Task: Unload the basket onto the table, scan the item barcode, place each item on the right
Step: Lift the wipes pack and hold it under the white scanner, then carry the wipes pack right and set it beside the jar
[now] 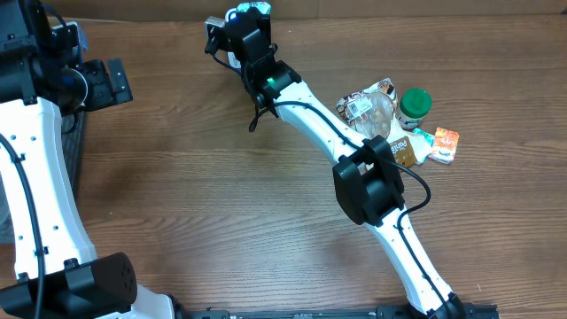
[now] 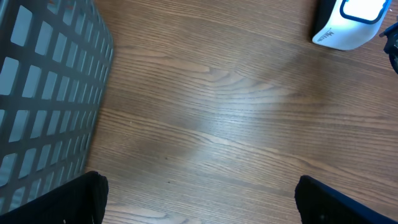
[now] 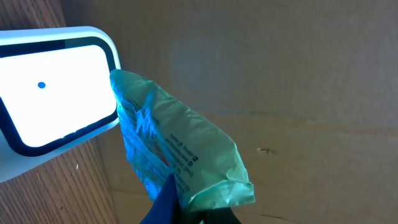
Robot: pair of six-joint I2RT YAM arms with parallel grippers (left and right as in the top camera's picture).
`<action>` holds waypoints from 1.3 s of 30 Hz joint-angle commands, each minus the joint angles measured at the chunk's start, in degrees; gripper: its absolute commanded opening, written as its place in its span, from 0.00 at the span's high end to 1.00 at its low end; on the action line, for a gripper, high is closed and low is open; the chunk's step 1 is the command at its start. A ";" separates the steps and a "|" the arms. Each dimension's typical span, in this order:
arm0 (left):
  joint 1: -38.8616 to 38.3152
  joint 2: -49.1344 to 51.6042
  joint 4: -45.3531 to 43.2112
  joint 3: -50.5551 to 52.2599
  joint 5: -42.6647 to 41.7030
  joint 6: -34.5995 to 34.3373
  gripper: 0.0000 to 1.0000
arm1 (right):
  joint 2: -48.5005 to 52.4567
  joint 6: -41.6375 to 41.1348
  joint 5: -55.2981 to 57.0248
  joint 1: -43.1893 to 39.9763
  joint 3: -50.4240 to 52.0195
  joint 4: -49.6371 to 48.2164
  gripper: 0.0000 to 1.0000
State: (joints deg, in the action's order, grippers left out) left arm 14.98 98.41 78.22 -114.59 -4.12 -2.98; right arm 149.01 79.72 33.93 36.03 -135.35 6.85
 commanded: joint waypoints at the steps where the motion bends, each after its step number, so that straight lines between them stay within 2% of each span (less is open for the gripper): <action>1: -0.39 -0.26 -0.07 -0.63 -0.35 -0.39 0.00 | -1.60 -3.87 1.09 0.02 -1.75 -0.24 0.96; 6: -0.39 -0.26 -0.07 -0.63 -0.35 -0.39 0.01 | -7.72 -15.85 1.16 0.02 -1.75 0.98 0.96; 9: -0.39 -0.26 -0.07 -0.63 -0.35 -0.39 0.01 | -12.07 -23.87 1.14 0.02 -1.77 5.20 0.96; 11: -0.39 -0.26 -0.04 -0.63 -0.35 -0.39 0.01 | -15.63 -33.64 0.66 0.02 -1.77 10.73 0.96; 14: -0.39 -0.26 -0.07 -0.63 -0.35 -0.39 0.01 | -21.81 -54.01 -1.46 0.02 -1.77 22.75 0.96; 15: -0.39 -0.26 -0.07 -0.63 -0.35 -0.39 0.00 | -25.05 -65.46 -3.02 0.00 -1.77 29.81 0.96; 17: -0.39 -0.26 -0.07 -0.63 -0.35 -0.39 0.00 | -28.83 -77.18 -6.34 -0.44 -1.77 38.75 0.96; 23: -0.39 -0.26 -0.07 -0.63 -0.35 -0.39 0.01 | -38.75 -101.74 -22.21 -4.44 -1.77 65.96 0.96; 28: -0.39 -0.26 -0.07 -0.63 -0.35 -0.39 0.01 | -40.68 -114.88 -23.74 -9.70 -1.75 81.00 0.96; 31: -0.39 -0.26 -0.07 -0.63 -0.35 -0.39 0.00 | -39.91 -119.19 -23.52 -14.21 0.17 87.30 0.96; 35: -0.39 -0.26 -0.07 -0.63 -0.35 -0.39 0.00 | -39.63 -119.19 -23.17 -18.97 9.11 85.77 0.96; 39: -0.39 -0.26 -0.07 -0.63 -0.35 -0.39 0.00 | -39.63 -119.12 -22.91 -24.06 22.14 79.52 0.96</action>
State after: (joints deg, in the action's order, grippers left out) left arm 14.98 98.41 78.22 -114.59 -4.14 -2.98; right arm 109.16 -37.91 10.72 14.98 -119.72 88.88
